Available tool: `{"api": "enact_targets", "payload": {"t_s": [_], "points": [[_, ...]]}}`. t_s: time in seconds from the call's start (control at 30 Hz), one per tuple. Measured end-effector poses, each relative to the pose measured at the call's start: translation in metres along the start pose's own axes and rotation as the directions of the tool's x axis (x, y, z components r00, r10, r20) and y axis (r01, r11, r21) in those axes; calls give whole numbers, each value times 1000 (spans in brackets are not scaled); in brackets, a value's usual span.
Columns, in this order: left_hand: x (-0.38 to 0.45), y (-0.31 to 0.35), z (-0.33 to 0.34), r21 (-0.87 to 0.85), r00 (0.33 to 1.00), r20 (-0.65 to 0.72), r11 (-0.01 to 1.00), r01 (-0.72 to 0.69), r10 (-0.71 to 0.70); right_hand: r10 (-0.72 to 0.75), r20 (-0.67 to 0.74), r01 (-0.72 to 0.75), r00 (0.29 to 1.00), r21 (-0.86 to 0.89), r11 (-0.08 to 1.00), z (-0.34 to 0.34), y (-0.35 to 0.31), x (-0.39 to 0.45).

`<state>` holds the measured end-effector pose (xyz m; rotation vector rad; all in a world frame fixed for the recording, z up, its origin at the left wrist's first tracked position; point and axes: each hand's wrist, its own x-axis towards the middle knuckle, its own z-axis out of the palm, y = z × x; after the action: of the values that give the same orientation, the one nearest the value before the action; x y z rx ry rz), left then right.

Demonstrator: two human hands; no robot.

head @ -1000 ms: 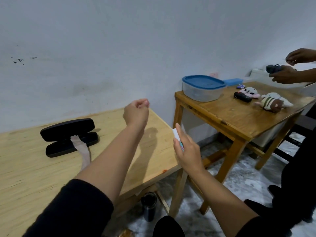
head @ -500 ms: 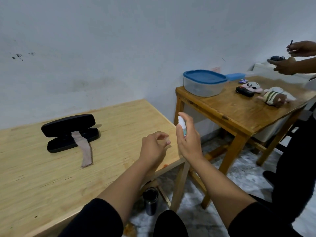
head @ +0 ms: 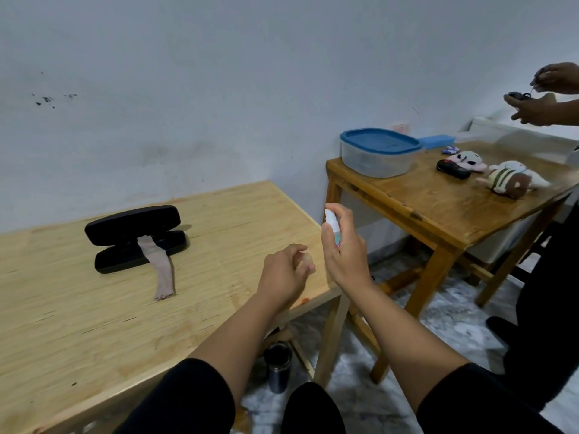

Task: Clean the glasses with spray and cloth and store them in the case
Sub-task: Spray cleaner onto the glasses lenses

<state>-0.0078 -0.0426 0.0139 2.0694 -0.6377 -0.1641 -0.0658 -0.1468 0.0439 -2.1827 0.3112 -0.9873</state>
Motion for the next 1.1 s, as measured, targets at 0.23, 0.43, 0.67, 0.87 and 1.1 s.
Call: {"api": "enact_targets", "payload": {"t_s": [0.23, 0.43, 0.67, 0.87, 1.1], "points": [[12, 0, -47, 305, 994, -82, 951, -50, 79, -23, 53, 21, 998, 36, 999, 6, -19, 9], [18, -5, -113, 665, 969, -131, 743, -72, 211, -55, 121, 51, 991, 34, 998, 23, -49, 23], [9, -16, -190, 758, 954, -233, 650, 55, 191, -174, 128, 164, 976, 84, 983, 67, -89, 37], [-30, -35, -255, 755, 919, -362, 627, 193, 153, -239, 201, 201, 950, 195, 960, 115, -141, 30], [-113, -74, -325, 658, 832, -553, 639, 398, 50, -354, 297, 247, 887, 341, 907, 172, -200, -2]]}}
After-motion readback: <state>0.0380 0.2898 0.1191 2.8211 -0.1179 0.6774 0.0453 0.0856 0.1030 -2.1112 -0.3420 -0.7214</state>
